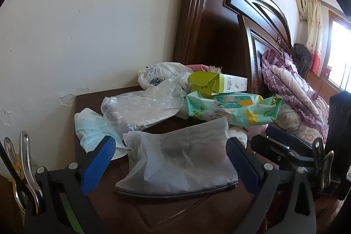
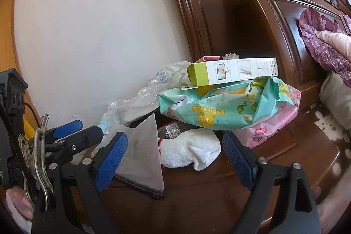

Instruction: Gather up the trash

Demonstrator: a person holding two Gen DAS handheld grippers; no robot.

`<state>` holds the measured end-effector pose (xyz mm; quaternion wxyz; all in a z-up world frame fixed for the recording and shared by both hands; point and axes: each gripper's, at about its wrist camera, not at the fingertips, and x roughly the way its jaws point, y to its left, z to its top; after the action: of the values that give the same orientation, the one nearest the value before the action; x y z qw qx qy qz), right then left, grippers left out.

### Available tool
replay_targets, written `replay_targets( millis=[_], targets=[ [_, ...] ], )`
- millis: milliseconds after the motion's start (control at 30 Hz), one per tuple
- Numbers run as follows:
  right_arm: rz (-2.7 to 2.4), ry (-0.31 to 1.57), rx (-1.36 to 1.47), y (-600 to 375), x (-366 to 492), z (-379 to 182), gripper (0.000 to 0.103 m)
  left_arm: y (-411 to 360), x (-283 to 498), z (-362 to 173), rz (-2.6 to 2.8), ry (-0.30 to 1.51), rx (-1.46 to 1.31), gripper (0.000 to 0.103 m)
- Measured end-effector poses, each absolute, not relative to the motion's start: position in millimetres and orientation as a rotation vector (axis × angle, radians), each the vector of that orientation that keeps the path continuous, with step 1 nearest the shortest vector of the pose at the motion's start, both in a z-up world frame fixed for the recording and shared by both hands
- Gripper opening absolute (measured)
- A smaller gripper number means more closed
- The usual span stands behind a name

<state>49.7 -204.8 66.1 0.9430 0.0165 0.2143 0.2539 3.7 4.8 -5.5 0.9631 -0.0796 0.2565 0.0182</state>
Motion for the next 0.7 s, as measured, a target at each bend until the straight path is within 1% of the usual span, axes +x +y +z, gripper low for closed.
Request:
replay_targets(
  millis=[533, 700],
  targets=[
    [0.523, 0.440, 0.038, -204.8, 50.1, 65.4, 0.091, 8.0, 6.2, -5.0, 0.023, 0.528, -0.176, 0.102],
    [0.520, 0.436, 0.048, -205.5, 50.5, 66.6, 0.091, 2.4, 3.4, -3.5, 0.043, 0.507, -0.128, 0.102]
  ],
)
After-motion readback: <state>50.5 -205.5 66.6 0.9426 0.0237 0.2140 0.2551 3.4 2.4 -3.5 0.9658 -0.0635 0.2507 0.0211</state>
